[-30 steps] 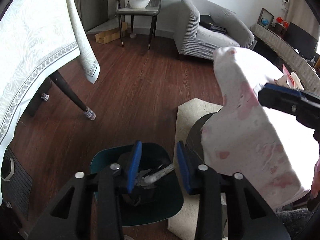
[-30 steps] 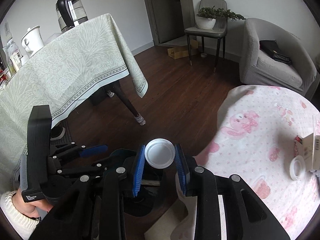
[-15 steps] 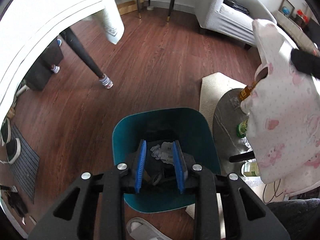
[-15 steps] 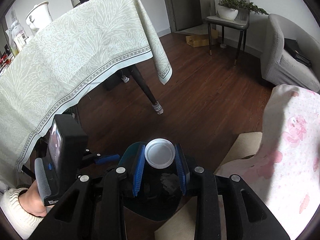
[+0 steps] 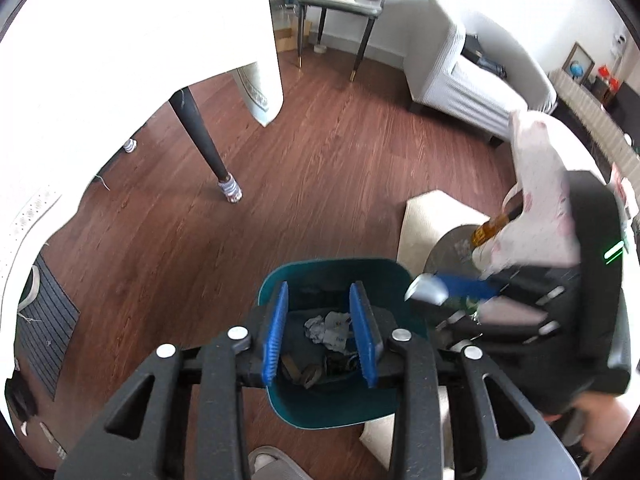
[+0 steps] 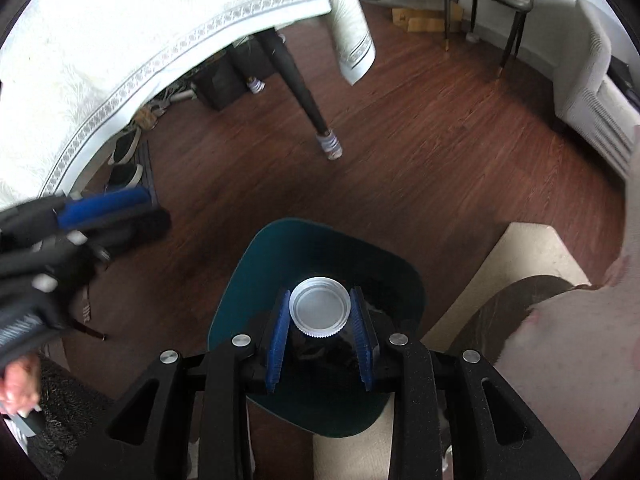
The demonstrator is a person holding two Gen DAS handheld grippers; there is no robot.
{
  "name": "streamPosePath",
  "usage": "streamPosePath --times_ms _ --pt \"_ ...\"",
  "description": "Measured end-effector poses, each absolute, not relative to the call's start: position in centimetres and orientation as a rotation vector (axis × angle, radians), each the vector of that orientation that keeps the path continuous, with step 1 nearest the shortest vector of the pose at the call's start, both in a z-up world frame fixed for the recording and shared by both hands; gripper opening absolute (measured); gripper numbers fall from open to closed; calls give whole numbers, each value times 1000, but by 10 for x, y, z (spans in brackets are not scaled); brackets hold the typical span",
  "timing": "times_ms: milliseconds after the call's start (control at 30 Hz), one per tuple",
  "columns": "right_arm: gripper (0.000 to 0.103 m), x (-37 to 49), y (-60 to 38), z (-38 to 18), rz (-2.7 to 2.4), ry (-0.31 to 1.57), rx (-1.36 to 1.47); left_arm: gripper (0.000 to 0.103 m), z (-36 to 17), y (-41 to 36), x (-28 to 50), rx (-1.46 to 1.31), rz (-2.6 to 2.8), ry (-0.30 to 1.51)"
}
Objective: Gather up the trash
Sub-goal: 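Drop the black bag into the teal bin with the left tool while the right tool drops the cap, then bring both open tools back over the round table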
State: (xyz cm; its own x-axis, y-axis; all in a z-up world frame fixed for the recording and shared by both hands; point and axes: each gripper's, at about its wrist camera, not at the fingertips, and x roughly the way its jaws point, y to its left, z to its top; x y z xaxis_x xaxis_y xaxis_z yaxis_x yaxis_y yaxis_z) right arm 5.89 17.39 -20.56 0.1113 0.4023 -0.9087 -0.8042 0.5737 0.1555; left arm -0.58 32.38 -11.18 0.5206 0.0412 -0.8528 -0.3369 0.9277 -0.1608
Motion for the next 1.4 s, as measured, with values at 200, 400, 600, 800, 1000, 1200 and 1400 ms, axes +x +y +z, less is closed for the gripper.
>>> streamPosePath --times_ms 200,400,600,800,1000,1200,1400 --pt "44 54 177 -230 879 1188 -493 45 -86 327 -14 -344 215 928" --pt "56 50 169 -235 859 1194 -497 55 -59 323 -14 -336 222 853" --pt "56 56 156 -227 866 1167 -475 61 -36 308 -13 -300 190 781" --pt "53 61 142 -202 906 1115 -400 67 -16 290 -9 -274 156 737" --pt "48 60 114 -160 921 1020 -330 70 6 273 -7 -267 130 671" --pt "45 60 81 -119 916 908 -280 73 19 253 0 -250 109 633" --pt "45 68 41 -89 868 830 -242 75 23 229 12 -234 85 616"
